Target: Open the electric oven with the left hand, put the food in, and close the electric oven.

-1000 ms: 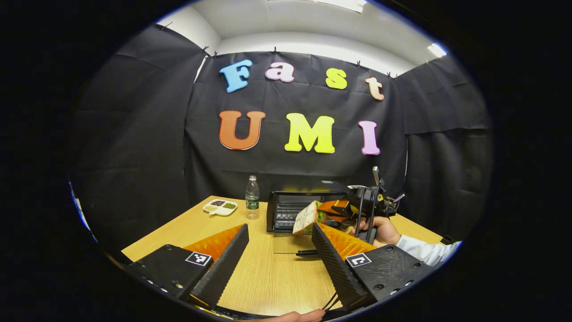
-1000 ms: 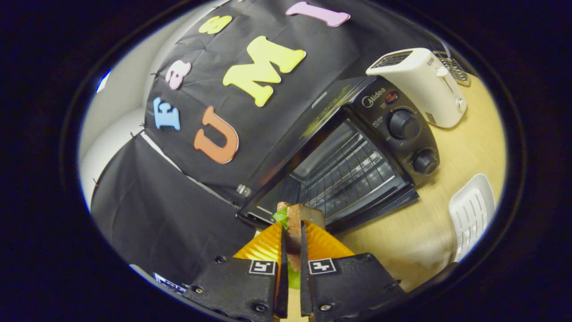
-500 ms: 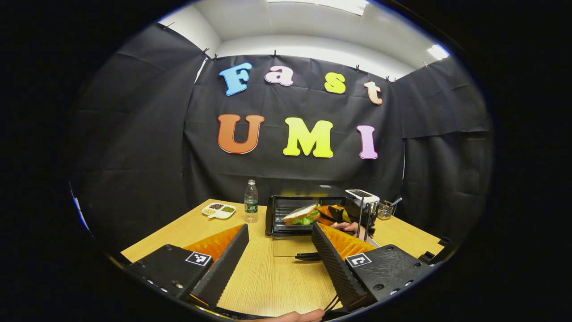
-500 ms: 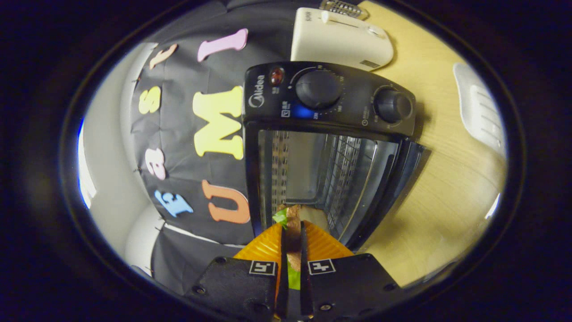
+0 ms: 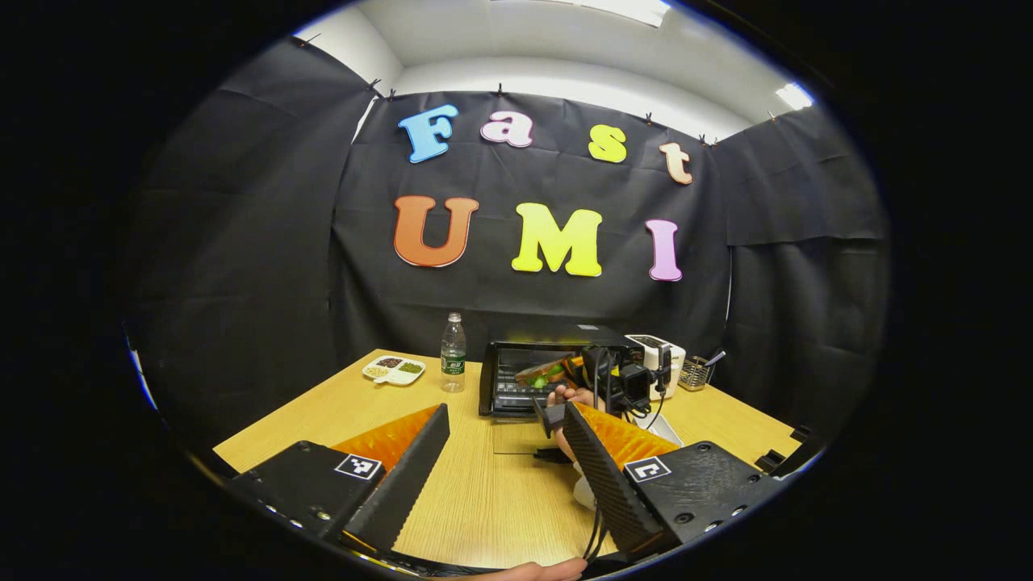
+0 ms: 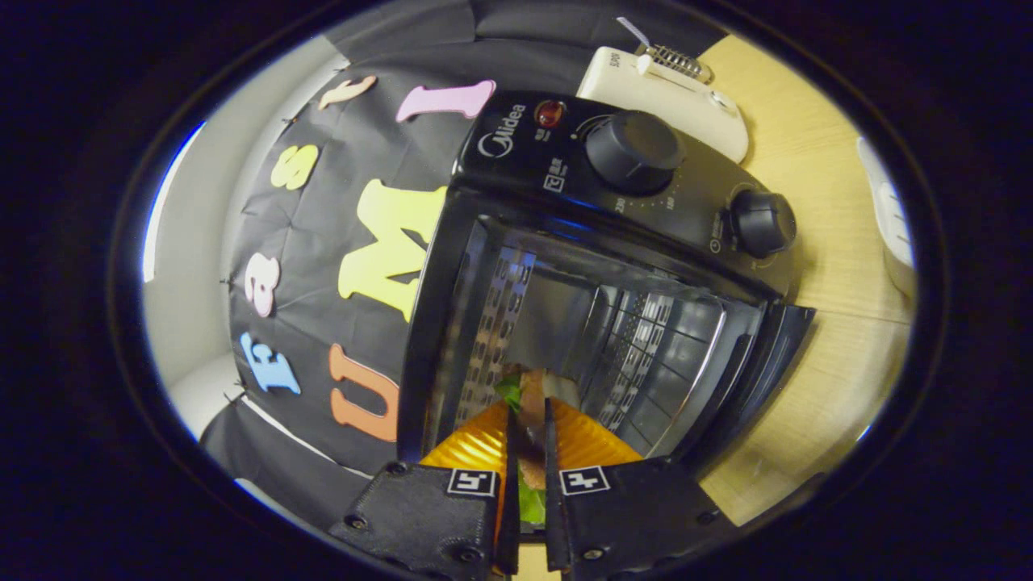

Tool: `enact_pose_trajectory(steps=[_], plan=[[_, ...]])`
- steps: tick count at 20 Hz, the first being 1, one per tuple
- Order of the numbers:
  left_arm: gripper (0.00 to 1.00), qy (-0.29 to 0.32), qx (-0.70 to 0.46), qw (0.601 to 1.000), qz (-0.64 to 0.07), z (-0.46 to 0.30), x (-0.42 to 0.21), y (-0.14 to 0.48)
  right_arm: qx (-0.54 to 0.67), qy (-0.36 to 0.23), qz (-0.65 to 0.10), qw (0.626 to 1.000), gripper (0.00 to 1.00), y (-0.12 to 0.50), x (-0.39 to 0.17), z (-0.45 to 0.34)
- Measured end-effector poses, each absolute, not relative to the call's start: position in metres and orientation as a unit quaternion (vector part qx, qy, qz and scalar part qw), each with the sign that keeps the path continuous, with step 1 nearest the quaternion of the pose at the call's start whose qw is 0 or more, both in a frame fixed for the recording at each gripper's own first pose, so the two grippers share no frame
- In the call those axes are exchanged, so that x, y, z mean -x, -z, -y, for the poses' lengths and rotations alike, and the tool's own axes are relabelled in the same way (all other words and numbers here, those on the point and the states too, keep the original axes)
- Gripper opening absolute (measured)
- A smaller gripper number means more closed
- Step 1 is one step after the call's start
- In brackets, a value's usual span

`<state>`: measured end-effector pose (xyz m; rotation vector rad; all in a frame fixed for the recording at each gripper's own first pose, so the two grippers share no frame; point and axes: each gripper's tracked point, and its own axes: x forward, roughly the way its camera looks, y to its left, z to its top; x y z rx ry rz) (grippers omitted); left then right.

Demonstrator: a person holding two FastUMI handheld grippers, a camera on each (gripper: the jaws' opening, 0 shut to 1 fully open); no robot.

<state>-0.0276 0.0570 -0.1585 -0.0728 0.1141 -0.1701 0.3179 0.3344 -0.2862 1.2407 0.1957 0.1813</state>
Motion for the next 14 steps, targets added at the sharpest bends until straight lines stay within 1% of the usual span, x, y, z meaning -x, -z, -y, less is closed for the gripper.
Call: enact_pose_trajectory(steps=[3, 7, 8, 9, 10, 11, 12, 13, 14], plan=[[0.93, 0.085, 0.043, 0.994, -0.062, -0.059, 0.025, 0.163, -0.525, -0.084, -0.083, 0.843, 0.21, 0.286, -0.317, -0.335], [0.94, 0.078, 0.046, 0.993, -0.07, -0.061, 0.028, 0.167, -0.473, -0.062, -0.081, 0.875, 0.28, 0.288, -0.316, -0.329], [0.94, 0.076, 0.044, 0.994, -0.068, -0.061, 0.03, 0.165, -0.451, -0.053, -0.081, 0.887, 0.18, 0.291, -0.317, -0.326], [0.94, 0.073, 0.04, 0.994, -0.067, -0.061, 0.031, 0.165, -0.433, -0.047, -0.082, 0.897, 0.22, 0.293, -0.316, -0.326], [0.93, 0.07, 0.036, 0.995, -0.067, -0.061, 0.031, 0.166, -0.417, -0.044, -0.081, 0.904, 0.37, 0.293, -0.316, -0.324], [0.93, 0.069, 0.032, 0.995, -0.068, -0.06, 0.032, 0.166, -0.398, -0.04, -0.088, 0.912, 0.35, 0.294, -0.31, -0.326], [0.93, 0.069, 0.028, 0.995, -0.07, -0.059, 0.033, 0.168, -0.379, -0.034, -0.097, 0.92, 0.41, 0.299, -0.309, -0.327], [0.94, 0.068, 0.024, 0.995, -0.072, -0.058, 0.033, 0.17, -0.364, -0.04, -0.104, 0.925, 0.72, 0.301, -0.311, -0.331], [0.93, 0.067, 0.021, 0.995, -0.074, -0.058, 0.034, 0.17, -0.344, -0.046, -0.11, 0.931, 0.76, 0.302, -0.311, -0.335]])
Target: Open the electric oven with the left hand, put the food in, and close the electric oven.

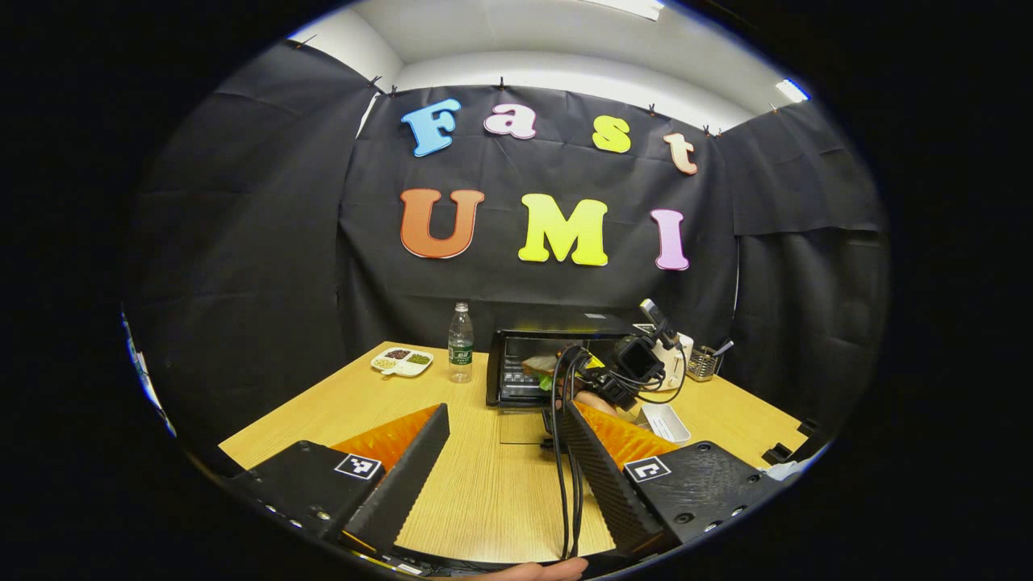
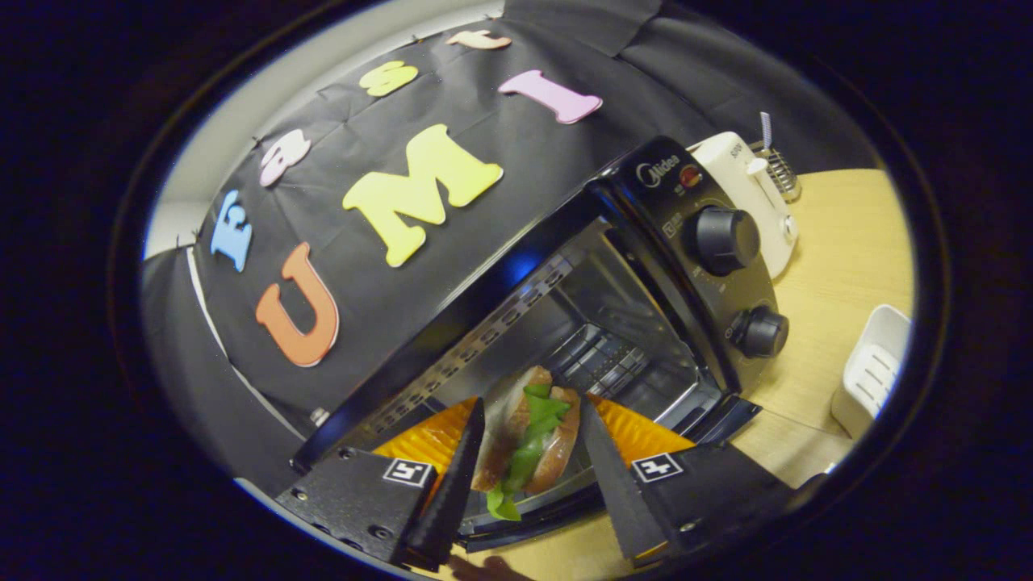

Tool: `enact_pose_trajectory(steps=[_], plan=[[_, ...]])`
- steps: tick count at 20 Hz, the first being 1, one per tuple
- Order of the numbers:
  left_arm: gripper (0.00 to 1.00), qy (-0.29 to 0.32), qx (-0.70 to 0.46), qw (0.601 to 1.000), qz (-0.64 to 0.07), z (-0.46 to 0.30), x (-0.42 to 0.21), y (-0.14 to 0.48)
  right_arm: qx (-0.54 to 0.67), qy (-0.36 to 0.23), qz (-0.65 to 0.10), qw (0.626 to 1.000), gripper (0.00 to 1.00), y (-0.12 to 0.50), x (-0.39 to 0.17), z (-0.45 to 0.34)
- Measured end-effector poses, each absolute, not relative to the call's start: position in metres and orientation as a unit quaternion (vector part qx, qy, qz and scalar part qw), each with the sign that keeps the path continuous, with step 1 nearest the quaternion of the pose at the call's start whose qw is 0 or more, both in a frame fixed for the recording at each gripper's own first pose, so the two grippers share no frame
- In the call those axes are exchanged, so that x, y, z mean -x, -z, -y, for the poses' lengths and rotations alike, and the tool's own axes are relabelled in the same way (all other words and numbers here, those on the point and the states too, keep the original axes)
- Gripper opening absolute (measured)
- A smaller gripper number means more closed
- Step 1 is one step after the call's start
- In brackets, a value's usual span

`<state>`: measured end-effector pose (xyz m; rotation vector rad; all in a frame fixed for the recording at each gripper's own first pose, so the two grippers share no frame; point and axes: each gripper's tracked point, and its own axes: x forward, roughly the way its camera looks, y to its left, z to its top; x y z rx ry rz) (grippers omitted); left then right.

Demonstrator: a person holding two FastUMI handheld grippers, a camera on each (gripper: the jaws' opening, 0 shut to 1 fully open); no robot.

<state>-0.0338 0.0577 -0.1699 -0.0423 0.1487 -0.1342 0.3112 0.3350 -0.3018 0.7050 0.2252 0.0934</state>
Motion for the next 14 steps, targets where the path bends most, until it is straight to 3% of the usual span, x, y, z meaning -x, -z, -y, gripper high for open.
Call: enact_pose_trajectory(steps=[1, 2, 3, 13, 14], plan=[[0.93, 0.066, 0.019, 0.995, -0.075, -0.057, 0.034, 0.17, -0.322, -0.044, -0.12, 0.938, 0.87, 0.306, -0.309, -0.335], [0.94, 0.066, 0.019, 0.995, -0.075, -0.057, 0.034, 0.169, -0.298, -0.049, -0.126, 0.945, 0.77, 0.306, -0.306, -0.337], [0.94, 0.066, 0.02, 0.995, -0.076, -0.056, 0.035, 0.169, -0.277, -0.054, -0.118, 0.952, 0.98, 0.301, -0.305, -0.336], [0.94, 0.041, 0.019, 0.994, -0.1, -0.058, 0.019, 0.181, -0.162, -0.111, -0.082, 0.977, 1.0, 0.263, -0.268, -0.313], [0.94, 0.037, 0.02, 0.994, -0.103, -0.059, 0.013, 0.183, -0.158, -0.118, -0.077, 0.977, 0.89, 0.258, -0.261, -0.308]])
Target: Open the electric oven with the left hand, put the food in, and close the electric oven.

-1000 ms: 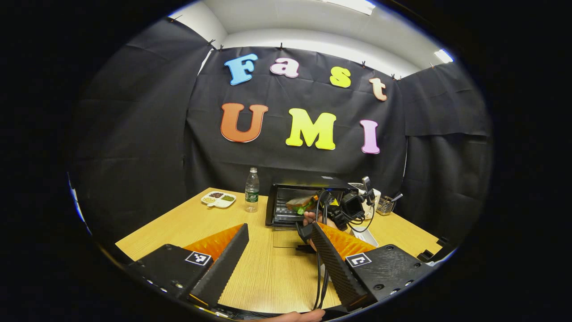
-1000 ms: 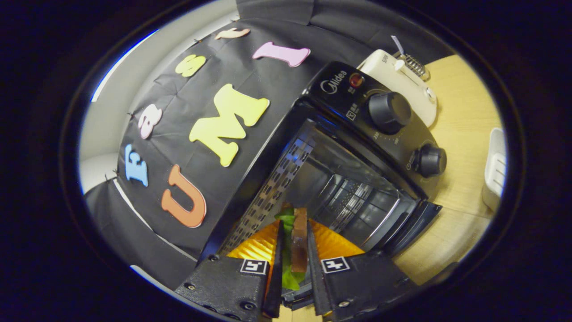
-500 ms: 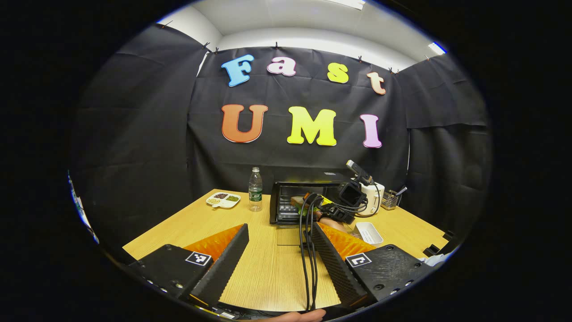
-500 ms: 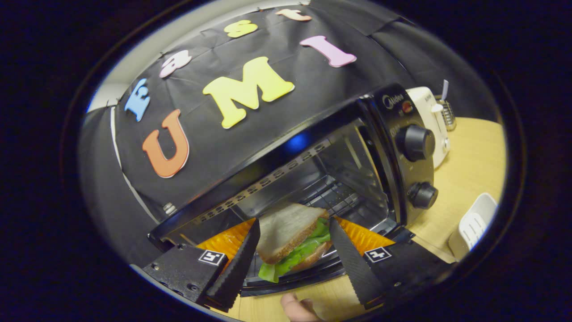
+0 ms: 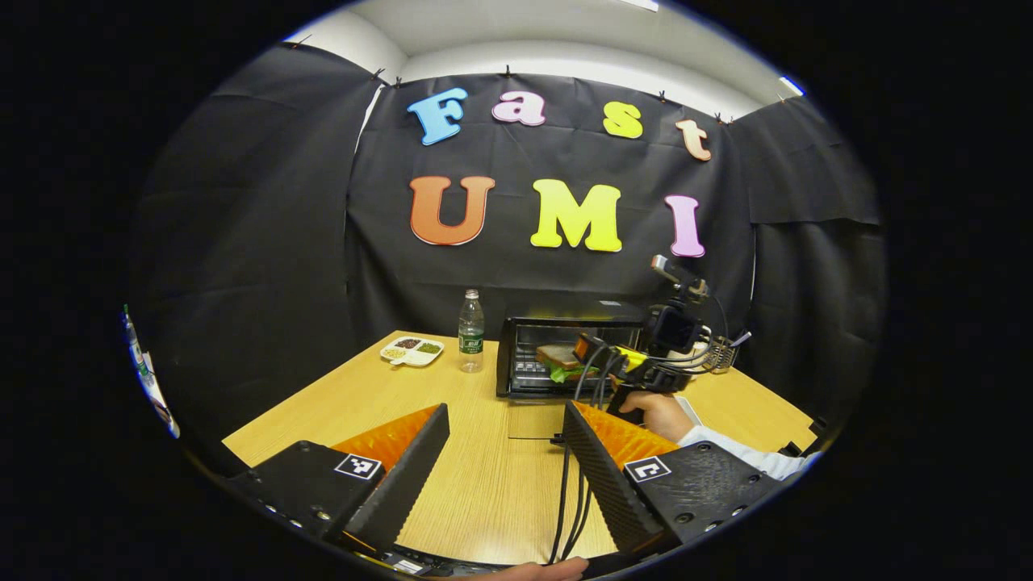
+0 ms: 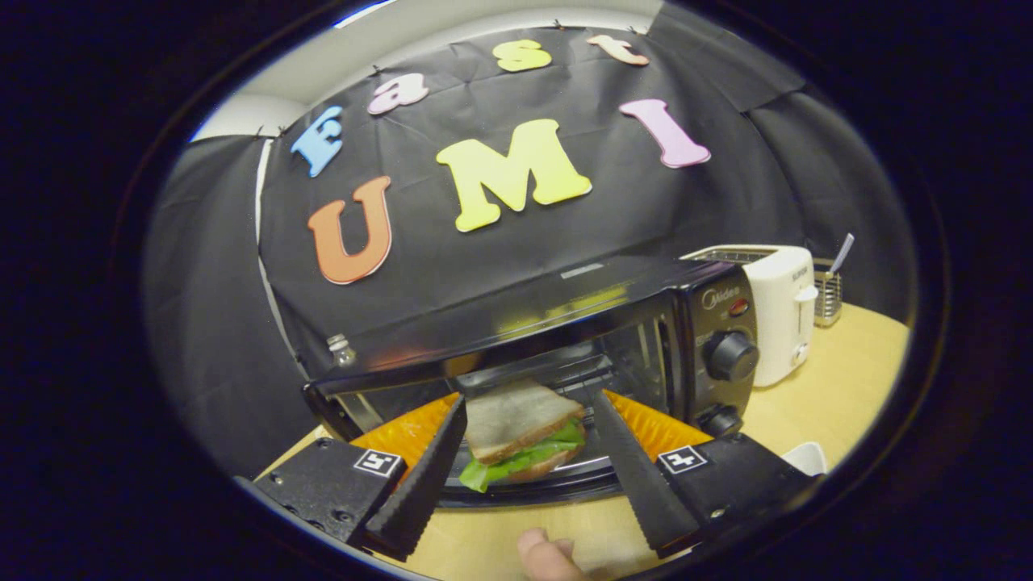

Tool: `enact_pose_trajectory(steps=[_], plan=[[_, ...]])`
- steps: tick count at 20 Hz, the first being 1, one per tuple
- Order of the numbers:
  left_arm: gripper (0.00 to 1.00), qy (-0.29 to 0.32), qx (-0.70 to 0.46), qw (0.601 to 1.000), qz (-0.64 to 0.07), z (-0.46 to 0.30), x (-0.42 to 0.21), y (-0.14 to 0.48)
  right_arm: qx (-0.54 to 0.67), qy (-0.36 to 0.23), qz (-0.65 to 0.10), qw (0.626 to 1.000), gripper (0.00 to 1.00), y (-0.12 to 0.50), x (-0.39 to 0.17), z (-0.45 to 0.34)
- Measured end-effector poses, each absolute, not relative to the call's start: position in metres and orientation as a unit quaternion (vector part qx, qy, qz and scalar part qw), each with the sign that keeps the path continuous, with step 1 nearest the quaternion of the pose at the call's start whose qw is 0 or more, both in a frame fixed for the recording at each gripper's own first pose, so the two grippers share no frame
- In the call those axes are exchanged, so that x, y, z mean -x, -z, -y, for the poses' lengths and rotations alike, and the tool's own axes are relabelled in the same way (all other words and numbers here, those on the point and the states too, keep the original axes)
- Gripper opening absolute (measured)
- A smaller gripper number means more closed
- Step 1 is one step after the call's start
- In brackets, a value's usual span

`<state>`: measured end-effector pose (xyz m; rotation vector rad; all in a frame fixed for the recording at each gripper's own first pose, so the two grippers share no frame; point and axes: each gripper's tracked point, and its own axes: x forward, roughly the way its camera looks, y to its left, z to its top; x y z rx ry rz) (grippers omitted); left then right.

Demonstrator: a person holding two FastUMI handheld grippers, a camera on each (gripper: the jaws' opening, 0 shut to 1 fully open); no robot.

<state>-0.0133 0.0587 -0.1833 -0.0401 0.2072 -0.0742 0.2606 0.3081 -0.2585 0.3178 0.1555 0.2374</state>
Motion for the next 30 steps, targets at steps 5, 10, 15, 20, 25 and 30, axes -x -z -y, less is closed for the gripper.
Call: enact_pose_trajectory(steps=[5, 10, 15, 20, 25, 30], plan=[[0.94, 0.054, 0.02, 0.989, -0.135, -0.039, -0.02, 0.207, -0.126, -0.137, -0.053, 0.981, 1.0, 0.224, -0.214, -0.263], [0.94, 0.09, 0.02, 0.978, -0.189, 0.002, -0.052, 0.253, -0.066, -0.126, -0.004, 0.99, 1.0, 0.172, -0.164, -0.198], [0.94, 0.112, 0.016, 0.962, -0.25, 0.047, -0.069, 0.306, -0.042, -0.144, 0.034, 0.988, 0.89, 0.115, -0.122, -0.161], [0.94, 0.119, -0.006, 0.95, -0.289, 0.079, -0.078, 0.341, -0.069, -0.112, 0.049, 0.99, 0.89, 0.072, -0.083, -0.087], [0.94, 0.109, -0.017, 0.935, -0.338, 0.097, -0.083, 0.37, -0.062, -0.062, 0.037, 0.995, 1.0, 0.077, -0.07, -0.021], [0.94, 0.078, -0.02, 0.931, -0.356, 0.099, -0.096, 0.378, -0.048, -0.059, 0.038, 0.996, 1.0, 0.079, -0.069, 0.004]])
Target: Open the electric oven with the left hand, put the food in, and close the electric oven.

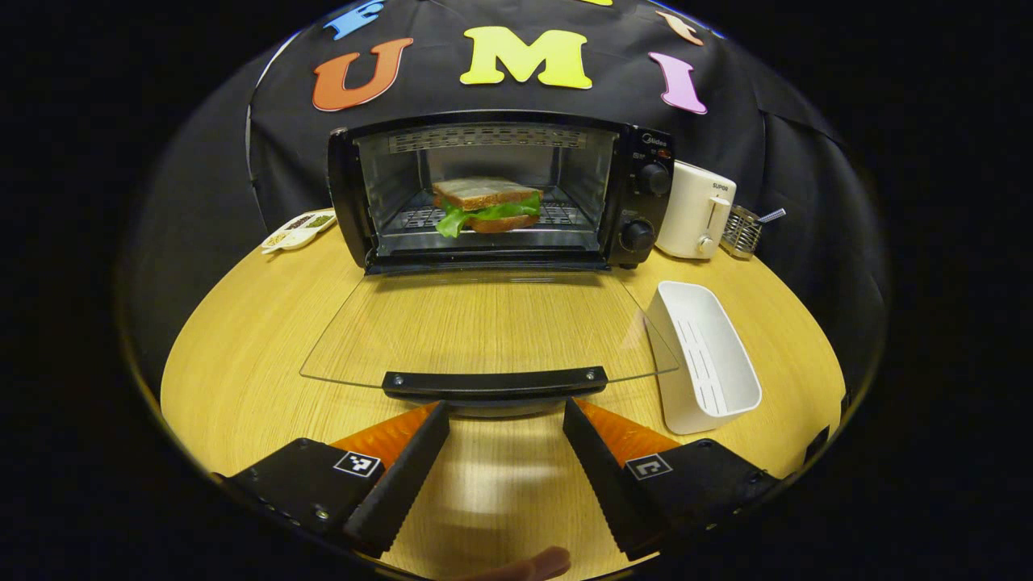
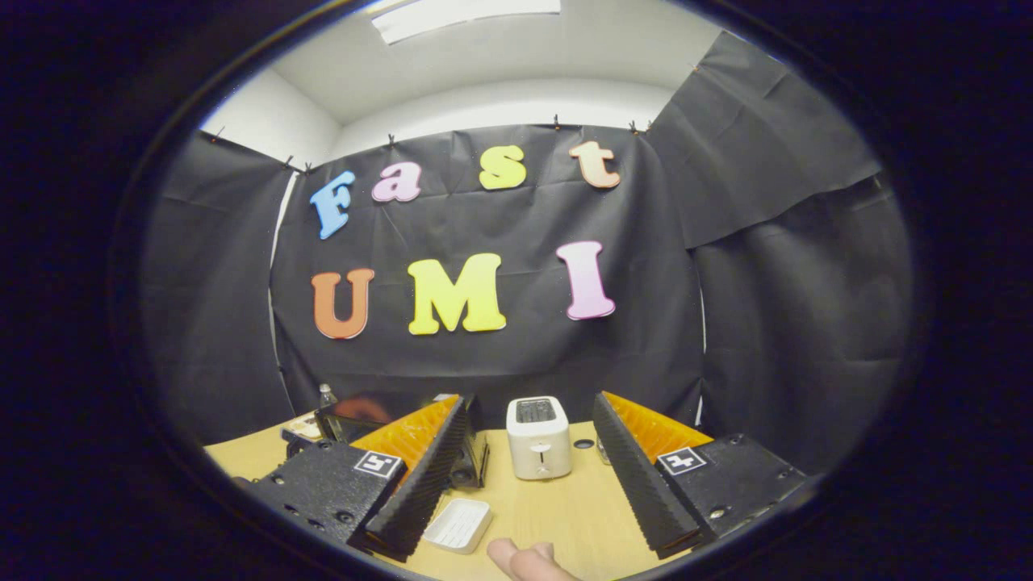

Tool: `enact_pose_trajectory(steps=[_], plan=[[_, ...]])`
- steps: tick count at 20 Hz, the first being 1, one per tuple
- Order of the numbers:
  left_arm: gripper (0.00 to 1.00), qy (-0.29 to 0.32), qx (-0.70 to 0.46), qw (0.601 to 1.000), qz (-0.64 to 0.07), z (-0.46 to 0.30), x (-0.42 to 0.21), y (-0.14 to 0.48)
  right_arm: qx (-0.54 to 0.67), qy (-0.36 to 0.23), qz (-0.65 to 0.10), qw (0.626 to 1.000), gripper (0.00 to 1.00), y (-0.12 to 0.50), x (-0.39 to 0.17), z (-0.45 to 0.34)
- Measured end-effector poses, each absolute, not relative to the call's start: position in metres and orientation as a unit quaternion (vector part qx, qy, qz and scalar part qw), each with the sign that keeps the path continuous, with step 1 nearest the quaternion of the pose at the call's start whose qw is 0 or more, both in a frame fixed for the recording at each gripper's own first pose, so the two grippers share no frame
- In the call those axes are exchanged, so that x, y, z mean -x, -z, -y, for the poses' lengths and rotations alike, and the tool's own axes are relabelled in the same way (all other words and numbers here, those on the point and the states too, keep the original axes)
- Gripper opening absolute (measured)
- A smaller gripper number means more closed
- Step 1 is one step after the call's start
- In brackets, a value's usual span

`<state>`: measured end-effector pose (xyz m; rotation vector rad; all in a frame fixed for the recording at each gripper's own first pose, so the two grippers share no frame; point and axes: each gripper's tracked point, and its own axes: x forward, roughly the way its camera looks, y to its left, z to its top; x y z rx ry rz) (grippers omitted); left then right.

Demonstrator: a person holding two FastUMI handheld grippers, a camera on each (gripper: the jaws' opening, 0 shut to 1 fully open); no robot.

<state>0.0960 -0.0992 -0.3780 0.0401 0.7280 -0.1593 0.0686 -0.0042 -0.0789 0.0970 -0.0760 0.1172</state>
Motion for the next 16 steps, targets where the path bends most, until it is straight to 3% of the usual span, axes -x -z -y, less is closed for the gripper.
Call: enact_pose_trajectory(steps=[1, 4, 5, 8, 9, 10, 11, 12, 13, 16], plan=[[0.94, 0.075, -0.024, 0.932, -0.353, 0.099, -0.099, 0.377, -0.044, -0.061, 0.038, 0.996, 0.89, 0.081, -0.067, 0.006], [0.94, 0.073, -0.027, 0.928, -0.365, 0.099, -0.099, 0.377, -0.04, -0.056, 0.045, 0.997, 0.89, 0.079, -0.061, 0.014], [0.94, 0.072, -0.026, 0.928, -0.364, 0.099, -0.1, 0.376, -0.037, -0.052, 0.046, 0.997, 1.0, 0.078, -0.059, 0.016], [0.94, 0.073, -0.028, 0.931, -0.358, 0.1, -0.1, 0.371, -0.03, -0.054, 0.049, 0.997, 1.0, 0.076, -0.055, 0.014], [0.94, 0.073, -0.03, 0.931, -0.357, 0.1, -0.101, 0.369, -0.028, -0.056, 0.05, 0.997, 0.89, 0.072, -0.053, 0.015], [0.94, 0.073, -0.03, 0.931, -0.356, 0.1, -0.101, 0.366, -0.026, -0.057, 0.053, 0.997, 1.0, 0.07, -0.052, 0.015], [0.94, 0.072, -0.029, 0.932, -0.355, 0.1, -0.101, 0.363, -0.024, -0.057, 0.056, 0.997, 1.0, 0.068, -0.052, 0.016], [0.94, 0.072, -0.03, 0.933, -0.352, 0.1, -0.102, 0.358, -0.023, -0.054, 0.058, 0.997, 0.89, 0.066, -0.054, 0.017], [0.94, 0.072, -0.034, 0.936, -0.344, 0.101, -0.104, 0.352, -0.023, -0.052, 0.058, 0.997, 1.0, 0.067, -0.052, 0.021], [0.94, 0.074, -0.051, 0.947, -0.308, 0.1, -0.112, 0.328, -0.03, -0.045, 0.062, 0.997, 1.0, 0.063, -0.05, 0.027]])
